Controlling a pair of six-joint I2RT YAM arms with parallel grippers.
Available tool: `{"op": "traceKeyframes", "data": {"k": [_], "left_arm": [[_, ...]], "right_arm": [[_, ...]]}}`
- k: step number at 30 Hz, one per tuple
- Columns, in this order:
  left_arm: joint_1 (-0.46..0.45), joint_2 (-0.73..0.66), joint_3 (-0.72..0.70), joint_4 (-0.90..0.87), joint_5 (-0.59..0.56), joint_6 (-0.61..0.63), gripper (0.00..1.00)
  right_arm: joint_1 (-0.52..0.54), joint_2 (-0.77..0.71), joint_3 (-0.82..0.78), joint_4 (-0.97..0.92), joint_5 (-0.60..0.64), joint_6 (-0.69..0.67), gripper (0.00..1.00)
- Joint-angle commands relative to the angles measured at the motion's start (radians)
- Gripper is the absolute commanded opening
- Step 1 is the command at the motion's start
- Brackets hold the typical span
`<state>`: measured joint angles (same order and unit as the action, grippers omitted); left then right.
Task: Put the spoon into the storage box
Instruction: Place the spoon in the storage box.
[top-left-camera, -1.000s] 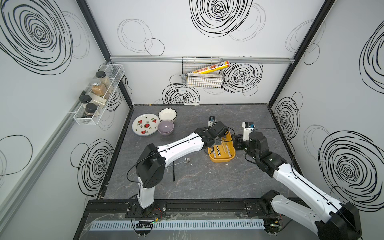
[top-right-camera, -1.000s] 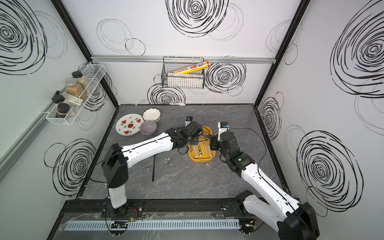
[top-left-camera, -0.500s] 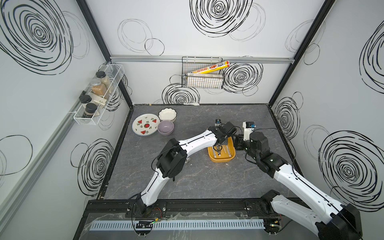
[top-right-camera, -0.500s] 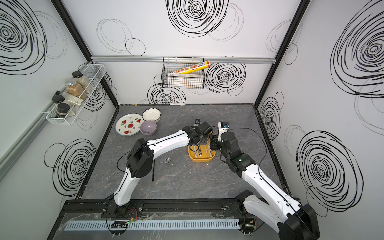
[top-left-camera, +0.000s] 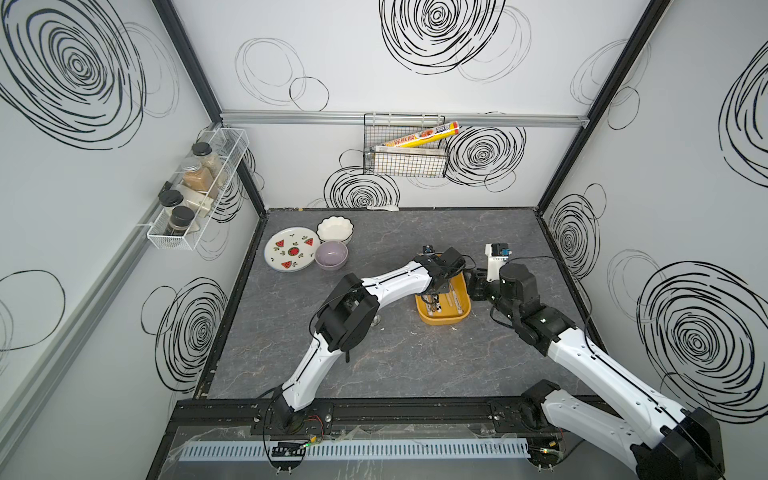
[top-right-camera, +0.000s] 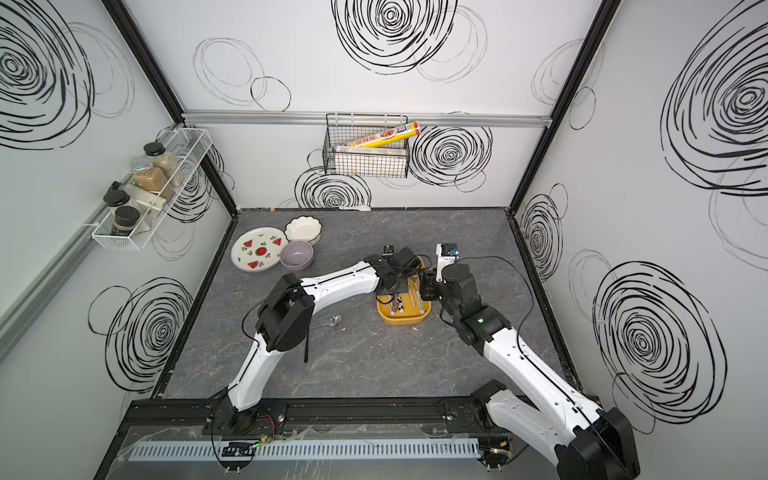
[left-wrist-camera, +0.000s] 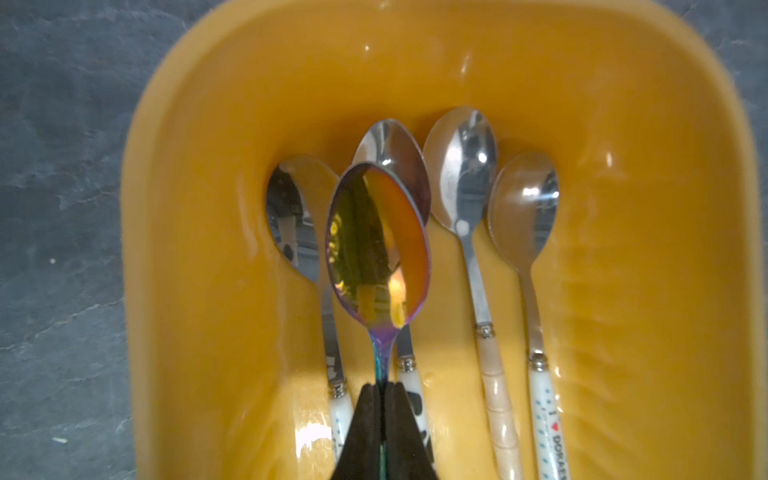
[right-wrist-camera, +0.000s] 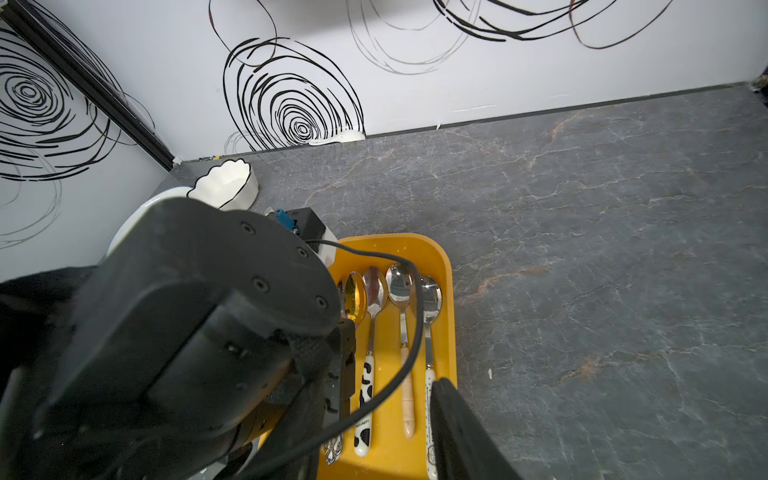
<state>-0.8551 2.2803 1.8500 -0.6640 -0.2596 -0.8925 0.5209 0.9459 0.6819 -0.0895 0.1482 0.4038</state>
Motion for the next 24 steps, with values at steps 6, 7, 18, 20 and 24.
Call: {"op": "traceKeyframes", "data": {"k": [6, 7, 18, 20, 24], "left_arm": [[0.013, 0.035, -0.018, 0.053, 0.048, 0.003, 0.00], [0.014, 0.033, -0.023, 0.056, 0.048, 0.005, 0.00], [0.021, -0.028, -0.052, 0.065, 0.054, 0.022, 0.21], [0.020, -0.052, -0.049, 0.060, 0.047, 0.029, 0.22], [0.016, -0.109, -0.032, 0.044, 0.030, 0.049, 0.23]], "right_arm": [[-0.001, 0.017, -0.015, 0.029, -0.021, 0.000, 0.46], [-0.002, 0.022, -0.015, 0.027, -0.021, 0.000, 0.46], [-0.002, 0.026, -0.013, 0.032, -0.020, 0.000, 0.46], [-0.002, 0.026, -0.015, 0.033, -0.017, 0.000, 0.46], [-0.002, 0.028, -0.015, 0.036, -0.010, -0.002, 0.46]]}}
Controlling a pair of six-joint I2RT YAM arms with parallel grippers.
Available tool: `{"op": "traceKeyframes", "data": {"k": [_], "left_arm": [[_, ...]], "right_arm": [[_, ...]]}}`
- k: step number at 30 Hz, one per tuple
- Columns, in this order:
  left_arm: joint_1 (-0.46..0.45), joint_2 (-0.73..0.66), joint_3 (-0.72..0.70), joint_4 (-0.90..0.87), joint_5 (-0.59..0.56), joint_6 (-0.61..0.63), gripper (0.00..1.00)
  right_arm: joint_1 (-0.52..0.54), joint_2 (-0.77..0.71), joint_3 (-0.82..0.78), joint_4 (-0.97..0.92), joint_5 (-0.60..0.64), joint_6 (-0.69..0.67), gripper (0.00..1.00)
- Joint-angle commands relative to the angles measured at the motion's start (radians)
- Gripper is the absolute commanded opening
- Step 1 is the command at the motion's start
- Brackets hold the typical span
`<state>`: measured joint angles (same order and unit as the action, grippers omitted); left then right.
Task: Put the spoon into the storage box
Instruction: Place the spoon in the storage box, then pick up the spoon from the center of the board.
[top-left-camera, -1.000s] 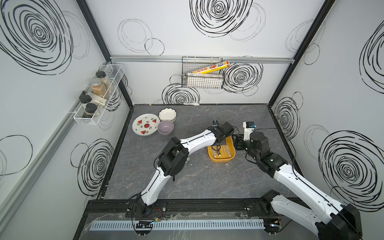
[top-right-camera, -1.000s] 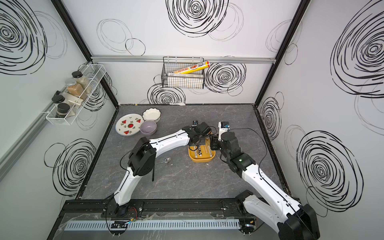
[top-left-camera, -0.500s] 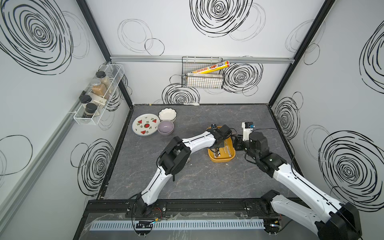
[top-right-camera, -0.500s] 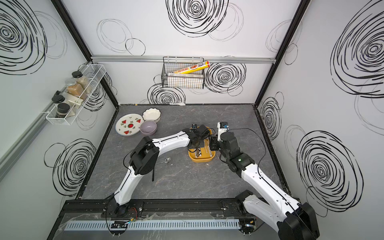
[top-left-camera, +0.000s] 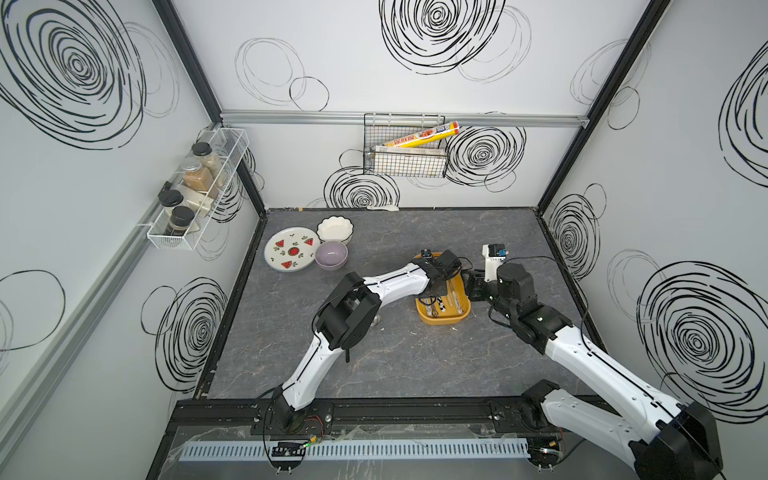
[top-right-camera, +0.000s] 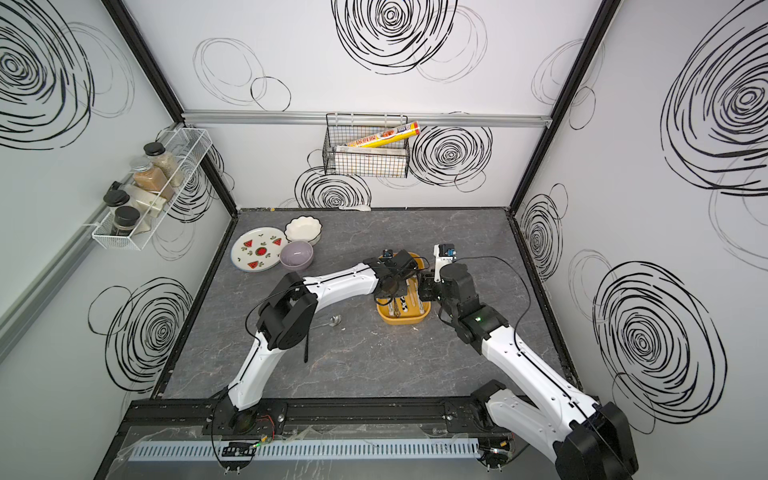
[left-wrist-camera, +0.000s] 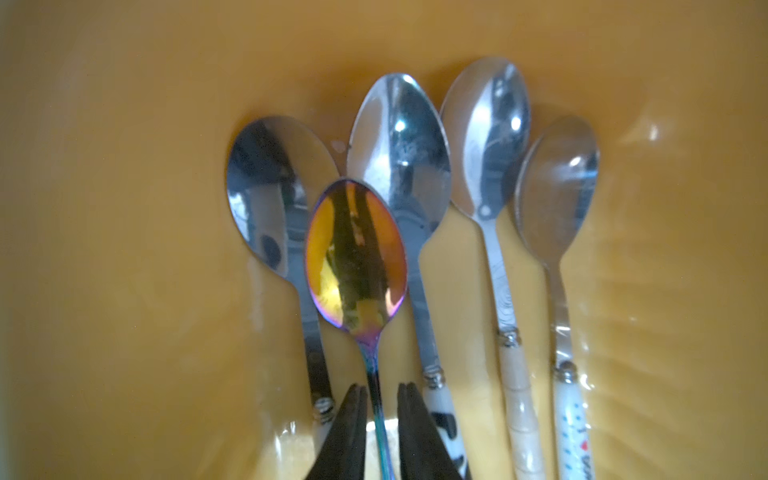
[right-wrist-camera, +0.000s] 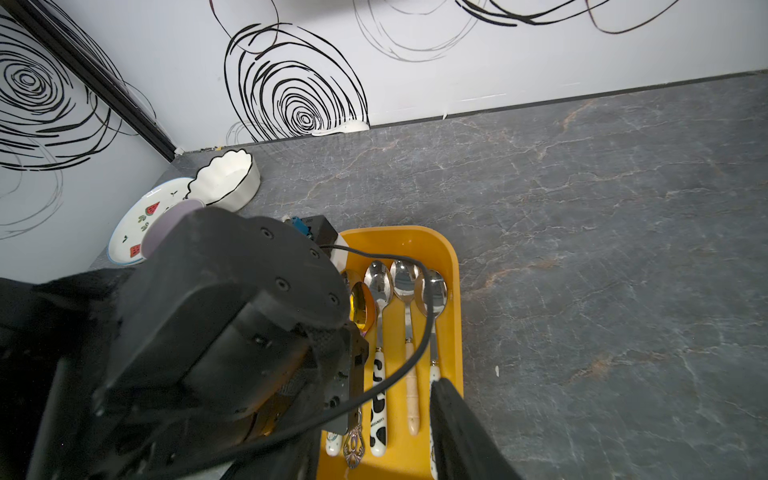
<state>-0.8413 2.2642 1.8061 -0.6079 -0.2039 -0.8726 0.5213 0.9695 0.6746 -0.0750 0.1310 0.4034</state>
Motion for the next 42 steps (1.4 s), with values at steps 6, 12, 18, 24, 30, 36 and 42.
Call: {"op": "traceKeyframes", "data": {"k": [6, 12, 18, 24, 30, 36, 42], "left_arm": [[-0.002, -0.266, -0.003, -0.040, -0.095, 0.097, 0.28], [0.085, -0.594, -0.278, -0.051, -0.187, 0.157, 0.32], [0.362, -1.028, -0.716, 0.041, -0.057, 0.243, 0.35], [0.624, -1.247, -0.928, -0.024, 0.046, 0.342, 0.36], [0.621, -1.341, -0.973, 0.002, 0.089, 0.322, 0.37], [0.632, -1.326, -0.996, 0.035, 0.131, 0.333, 0.38], [0.630, -1.331, -1.008, 0.049, 0.151, 0.338, 0.38]], "right_arm": [[-0.003, 0.002, -0.007, 0.024, 0.011, -0.007, 0.46], [-0.003, 0.032, 0.046, 0.004, -0.113, 0.008, 0.46], [0.119, 0.171, 0.124, 0.027, -0.256, 0.165, 0.46], [0.394, 0.420, 0.269, 0.036, -0.202, 0.209, 0.46], [0.481, 0.613, 0.348, 0.074, -0.236, 0.234, 0.47], [0.480, 0.749, 0.380, 0.062, -0.285, 0.246, 0.48], [0.480, 0.828, 0.397, 0.074, -0.269, 0.240, 0.50]]}}
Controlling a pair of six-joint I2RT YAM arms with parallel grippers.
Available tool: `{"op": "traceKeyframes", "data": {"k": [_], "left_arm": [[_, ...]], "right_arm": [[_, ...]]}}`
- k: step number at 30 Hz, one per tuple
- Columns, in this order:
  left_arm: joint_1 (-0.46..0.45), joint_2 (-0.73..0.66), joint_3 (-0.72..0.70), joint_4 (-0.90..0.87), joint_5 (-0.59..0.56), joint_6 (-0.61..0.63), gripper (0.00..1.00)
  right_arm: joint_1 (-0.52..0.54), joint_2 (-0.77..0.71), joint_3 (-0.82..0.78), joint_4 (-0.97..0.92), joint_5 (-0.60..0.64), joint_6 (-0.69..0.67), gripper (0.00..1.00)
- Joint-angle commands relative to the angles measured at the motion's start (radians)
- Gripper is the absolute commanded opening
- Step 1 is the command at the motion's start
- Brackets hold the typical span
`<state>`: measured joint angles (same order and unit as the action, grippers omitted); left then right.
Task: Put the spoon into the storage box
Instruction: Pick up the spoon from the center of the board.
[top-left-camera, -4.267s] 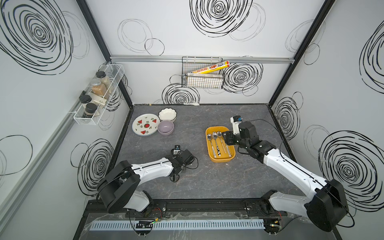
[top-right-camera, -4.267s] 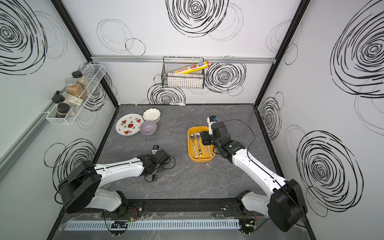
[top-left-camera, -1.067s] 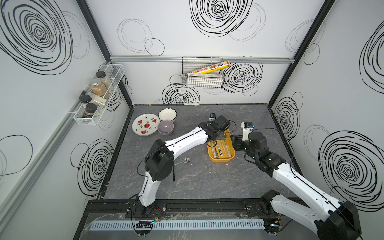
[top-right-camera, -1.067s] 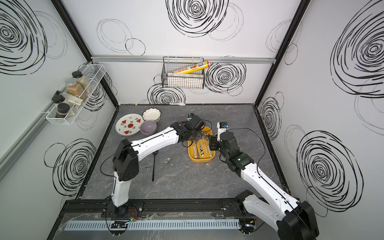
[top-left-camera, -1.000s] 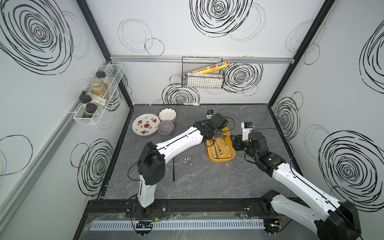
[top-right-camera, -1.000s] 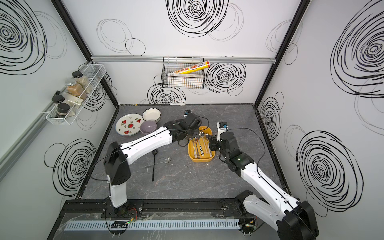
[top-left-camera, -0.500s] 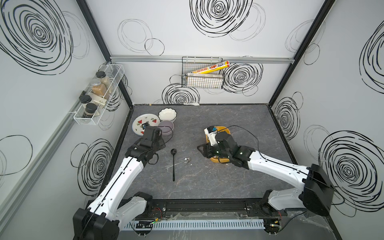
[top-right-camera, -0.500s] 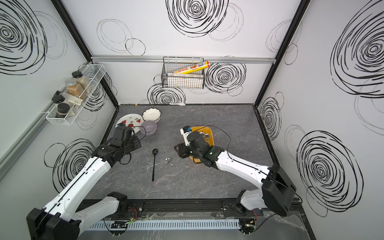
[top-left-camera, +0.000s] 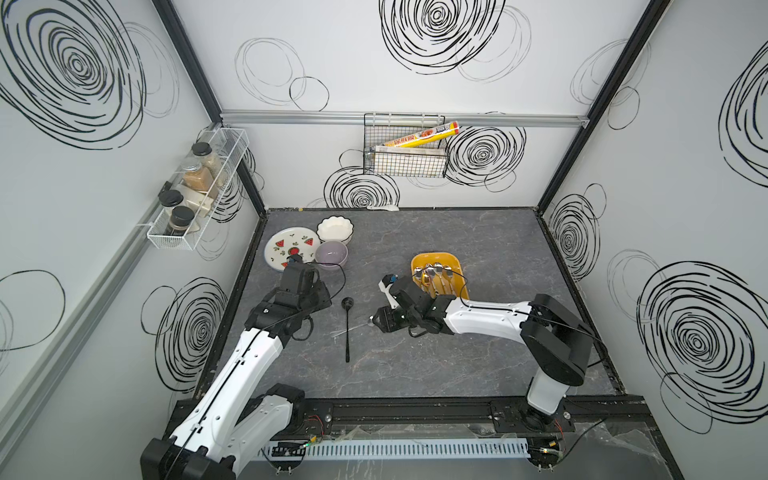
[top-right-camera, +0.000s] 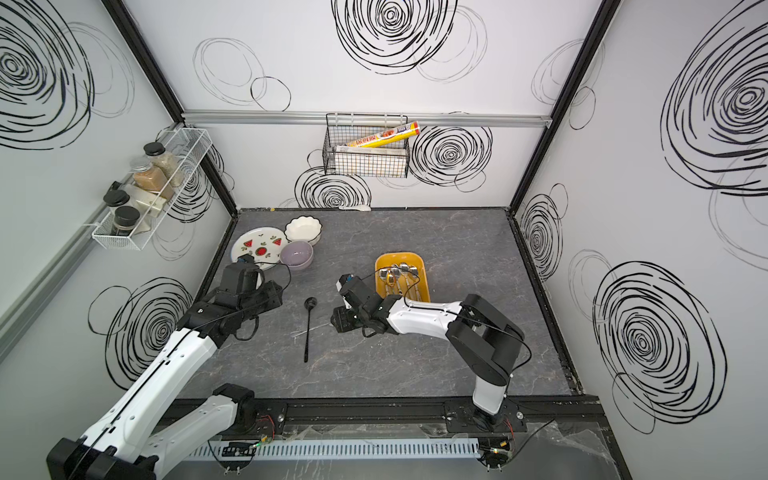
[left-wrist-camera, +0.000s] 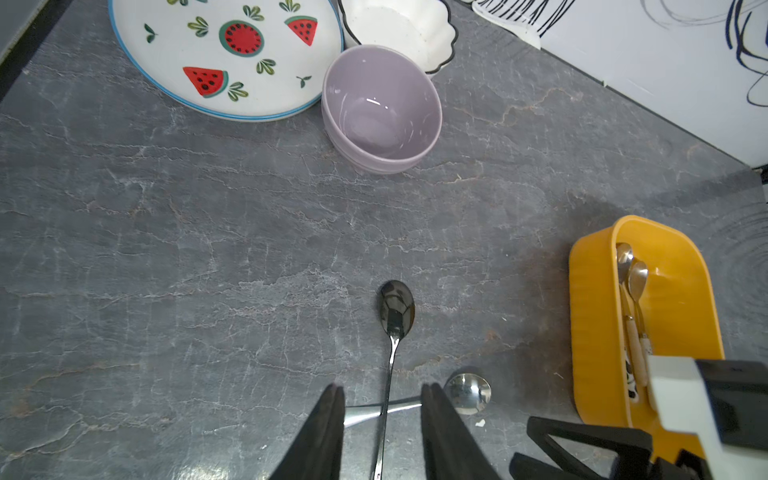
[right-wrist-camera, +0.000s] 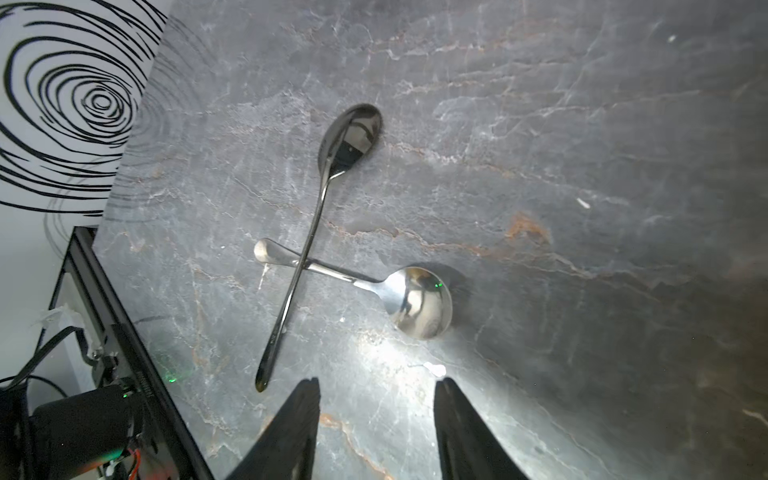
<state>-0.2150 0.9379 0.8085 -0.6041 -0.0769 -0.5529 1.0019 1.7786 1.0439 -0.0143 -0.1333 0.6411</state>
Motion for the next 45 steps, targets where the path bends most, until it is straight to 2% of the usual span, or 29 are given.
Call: {"op": "traceKeyframes", "data": {"k": [1, 12, 23, 35, 45], "left_arm": [[0.004, -0.007, -0.012, 0.047, 0.025, 0.018, 0.38], [0.004, -0.001, -0.019, 0.057, 0.040, 0.021, 0.39], [0.005, -0.004, -0.020, 0.059, 0.041, 0.022, 0.39], [0.005, 0.001, -0.022, 0.060, 0.040, 0.021, 0.39], [0.004, 0.003, -0.023, 0.060, 0.040, 0.021, 0.39]], "right_arm": [[0.000, 0.030, 0.031, 0.014, -0.006, 0.002, 0.50], [-0.024, 0.121, 0.042, 0.058, -0.023, 0.023, 0.47], [-0.051, 0.177, 0.056, 0.095, -0.102, 0.043, 0.37], [-0.066, 0.223, 0.039, 0.136, -0.144, 0.051, 0.20], [-0.078, 0.178, 0.040, 0.103, -0.083, 0.000, 0.02]]}}
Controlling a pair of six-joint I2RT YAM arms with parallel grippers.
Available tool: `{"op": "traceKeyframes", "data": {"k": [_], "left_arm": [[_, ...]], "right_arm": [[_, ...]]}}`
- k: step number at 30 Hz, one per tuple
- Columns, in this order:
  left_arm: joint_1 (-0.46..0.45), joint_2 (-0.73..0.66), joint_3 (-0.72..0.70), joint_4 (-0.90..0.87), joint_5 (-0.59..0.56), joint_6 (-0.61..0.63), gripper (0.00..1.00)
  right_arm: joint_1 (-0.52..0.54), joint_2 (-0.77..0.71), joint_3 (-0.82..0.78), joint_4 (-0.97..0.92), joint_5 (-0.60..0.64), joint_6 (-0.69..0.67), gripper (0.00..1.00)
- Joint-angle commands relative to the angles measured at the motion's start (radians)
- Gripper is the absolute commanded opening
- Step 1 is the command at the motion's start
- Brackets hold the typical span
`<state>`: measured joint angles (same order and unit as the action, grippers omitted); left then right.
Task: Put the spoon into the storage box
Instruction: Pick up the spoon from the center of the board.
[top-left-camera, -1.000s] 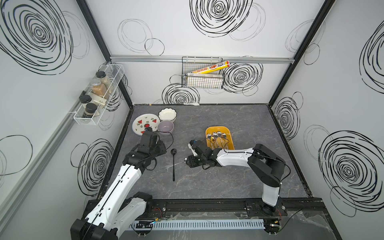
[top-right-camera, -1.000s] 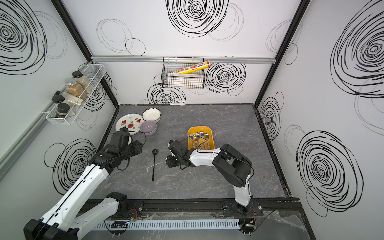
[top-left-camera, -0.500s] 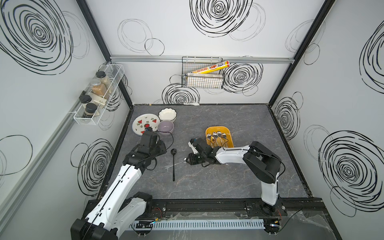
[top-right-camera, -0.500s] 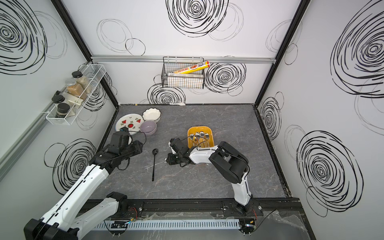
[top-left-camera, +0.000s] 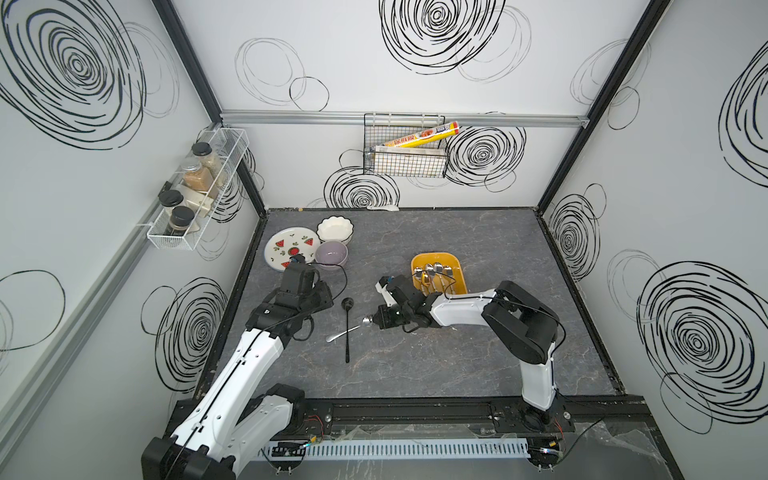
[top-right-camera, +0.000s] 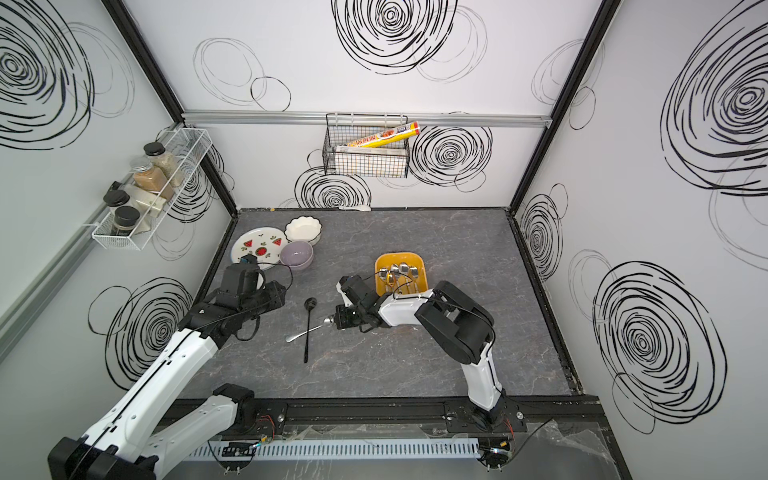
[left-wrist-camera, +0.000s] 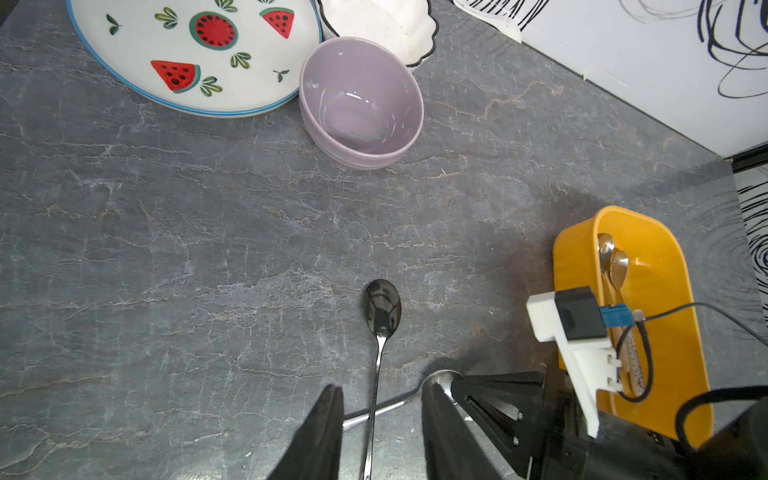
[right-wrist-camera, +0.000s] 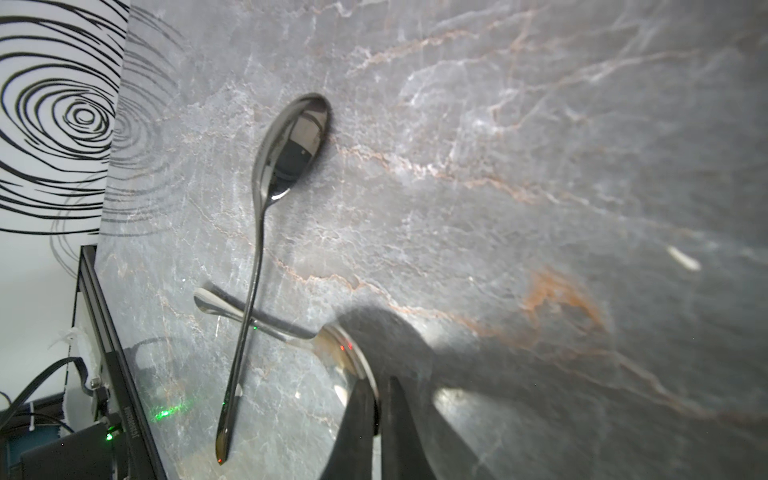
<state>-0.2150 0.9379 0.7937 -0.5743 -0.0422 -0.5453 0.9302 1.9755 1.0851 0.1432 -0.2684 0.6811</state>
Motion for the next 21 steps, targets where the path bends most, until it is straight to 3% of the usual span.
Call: {"op": "traceKeyframes", "data": {"k": [1, 11, 18, 21], "left_arm": [[0.003, 0.004, -0.008, 0.031, 0.006, 0.014, 0.39], [-0.018, 0.021, -0.003, 0.031, 0.020, 0.028, 0.39], [-0.026, 0.028, 0.016, 0.034, 0.098, 0.063, 0.42], [-0.059, 0.004, 0.015, 0.062, 0.160, 0.092, 0.49]], "right_arm": [[-0.008, -0.031, 0.004, -0.069, 0.057, -0.048, 0.01], [-0.074, -0.144, 0.072, -0.362, 0.216, -0.188, 0.00], [-0.093, -0.254, 0.108, -0.515, 0.336, -0.344, 0.00], [-0.093, -0.291, 0.125, -0.562, 0.399, -0.387, 0.00]]}}
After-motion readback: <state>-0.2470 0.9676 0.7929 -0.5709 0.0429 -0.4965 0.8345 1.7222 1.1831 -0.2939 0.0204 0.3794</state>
